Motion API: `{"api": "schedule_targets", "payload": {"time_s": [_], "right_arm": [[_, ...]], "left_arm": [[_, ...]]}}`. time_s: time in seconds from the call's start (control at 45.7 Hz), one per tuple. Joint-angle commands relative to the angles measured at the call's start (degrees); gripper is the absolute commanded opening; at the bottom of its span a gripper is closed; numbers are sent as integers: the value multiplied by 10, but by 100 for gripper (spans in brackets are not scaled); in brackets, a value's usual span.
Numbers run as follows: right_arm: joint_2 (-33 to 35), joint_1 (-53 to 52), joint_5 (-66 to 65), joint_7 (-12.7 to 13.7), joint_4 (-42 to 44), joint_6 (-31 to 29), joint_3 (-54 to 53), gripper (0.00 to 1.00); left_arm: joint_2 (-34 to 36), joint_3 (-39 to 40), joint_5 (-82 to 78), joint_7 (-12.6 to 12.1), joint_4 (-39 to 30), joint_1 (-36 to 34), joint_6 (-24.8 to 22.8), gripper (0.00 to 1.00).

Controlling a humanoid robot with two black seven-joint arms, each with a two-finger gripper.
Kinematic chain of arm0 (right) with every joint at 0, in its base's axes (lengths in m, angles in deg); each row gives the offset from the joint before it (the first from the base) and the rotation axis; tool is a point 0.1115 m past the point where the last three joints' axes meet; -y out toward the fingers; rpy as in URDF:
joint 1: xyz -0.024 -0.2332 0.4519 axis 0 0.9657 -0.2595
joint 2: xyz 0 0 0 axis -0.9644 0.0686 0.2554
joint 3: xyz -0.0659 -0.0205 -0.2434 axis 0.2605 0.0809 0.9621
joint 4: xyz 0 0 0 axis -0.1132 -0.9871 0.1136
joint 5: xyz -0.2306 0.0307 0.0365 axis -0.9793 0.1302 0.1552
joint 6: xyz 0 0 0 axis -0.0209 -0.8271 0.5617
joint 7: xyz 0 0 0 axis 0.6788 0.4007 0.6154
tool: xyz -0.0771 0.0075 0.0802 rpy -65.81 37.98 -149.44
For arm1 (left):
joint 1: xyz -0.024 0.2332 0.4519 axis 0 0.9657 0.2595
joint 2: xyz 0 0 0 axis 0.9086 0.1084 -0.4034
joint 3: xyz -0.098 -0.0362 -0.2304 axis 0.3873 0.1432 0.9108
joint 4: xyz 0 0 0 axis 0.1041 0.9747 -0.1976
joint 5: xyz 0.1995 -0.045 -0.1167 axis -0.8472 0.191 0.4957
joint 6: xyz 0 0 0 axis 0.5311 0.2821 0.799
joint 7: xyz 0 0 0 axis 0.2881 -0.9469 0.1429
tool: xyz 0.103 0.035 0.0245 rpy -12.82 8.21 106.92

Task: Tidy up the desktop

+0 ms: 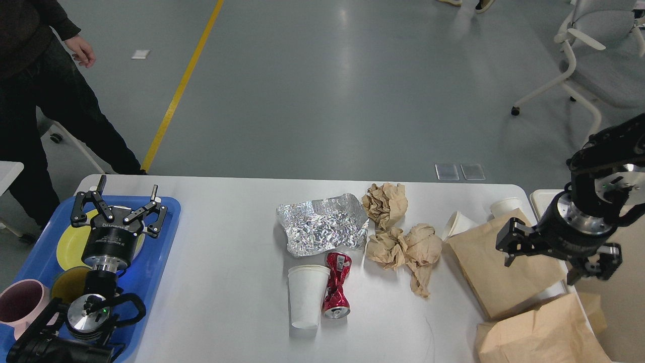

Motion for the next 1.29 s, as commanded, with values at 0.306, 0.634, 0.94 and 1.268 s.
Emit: {"api": "schedule_targets", "payload": {"time_s": [0.306, 0.634, 0.94, 1.268], "right_arm": [[3, 286, 92, 19, 141, 158, -76, 99], [-11, 392, 127, 18, 192, 258, -110, 90], [-26, 421, 137, 15, 200, 260, -112, 51], [-44, 445, 137, 13, 200, 276, -138, 4]], "left_arm": [[0, 0, 0, 0, 0, 1, 0, 96], [0, 0, 0, 0, 0, 1, 0, 96], [0, 0, 0, 0, 0, 0, 0, 96], [0, 0, 0, 0, 0, 0, 0, 96]]}}
